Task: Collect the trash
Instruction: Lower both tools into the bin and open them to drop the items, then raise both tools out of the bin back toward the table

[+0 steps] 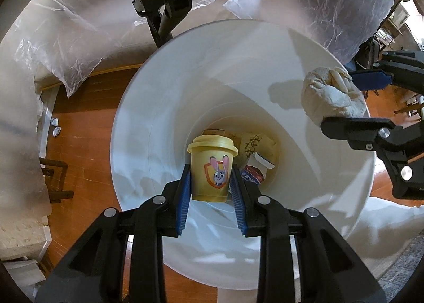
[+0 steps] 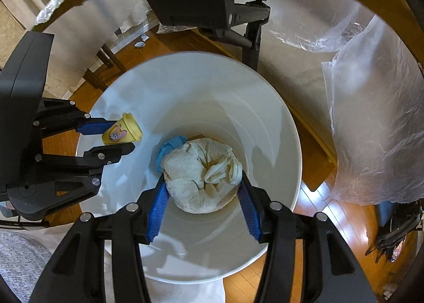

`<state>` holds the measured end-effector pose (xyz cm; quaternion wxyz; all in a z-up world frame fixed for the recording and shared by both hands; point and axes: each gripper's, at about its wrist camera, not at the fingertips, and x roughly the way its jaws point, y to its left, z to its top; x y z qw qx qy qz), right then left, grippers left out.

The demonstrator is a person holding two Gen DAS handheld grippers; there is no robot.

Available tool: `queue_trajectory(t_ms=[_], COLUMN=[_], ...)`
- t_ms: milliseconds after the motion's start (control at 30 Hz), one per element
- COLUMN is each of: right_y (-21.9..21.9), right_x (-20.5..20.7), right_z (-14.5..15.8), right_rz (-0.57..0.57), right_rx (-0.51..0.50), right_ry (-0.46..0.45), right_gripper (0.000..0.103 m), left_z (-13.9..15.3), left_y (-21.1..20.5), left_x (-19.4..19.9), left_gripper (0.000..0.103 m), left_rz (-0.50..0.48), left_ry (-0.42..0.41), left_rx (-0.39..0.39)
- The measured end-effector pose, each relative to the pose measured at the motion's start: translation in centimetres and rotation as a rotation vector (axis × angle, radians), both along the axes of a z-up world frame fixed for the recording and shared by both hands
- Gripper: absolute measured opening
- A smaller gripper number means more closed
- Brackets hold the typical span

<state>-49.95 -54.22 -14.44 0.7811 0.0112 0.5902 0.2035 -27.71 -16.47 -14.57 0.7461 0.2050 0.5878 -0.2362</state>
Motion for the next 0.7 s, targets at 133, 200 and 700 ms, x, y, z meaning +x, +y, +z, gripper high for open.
queue_trajectory(t_ms=[133,200,700], right_y=[-0.1,-0.2,-1.9], right_x=[0.0,0.0,-0.7], right_z=[-0.4,-0.6,1.9], right_rz=[-0.007,-0.012,-0.059], right_rx=[-0.006,-0.008,-0.028], right_ry=[0.010,0.015,-0.048], right_gripper=[0.050,0.050,0.085], left_z=[-0.4,-0.6,2.4], left_y=[-0.2,-0.2,1.0], left_x=[0.0,0.0,0.3], left_gripper=[0.031,0.031,0.085], left_rz=[-0.006,-0.008,0.041], left_ry=[0.002,0.001,-0.062], left_rx=[0.010,0.016,-0.052])
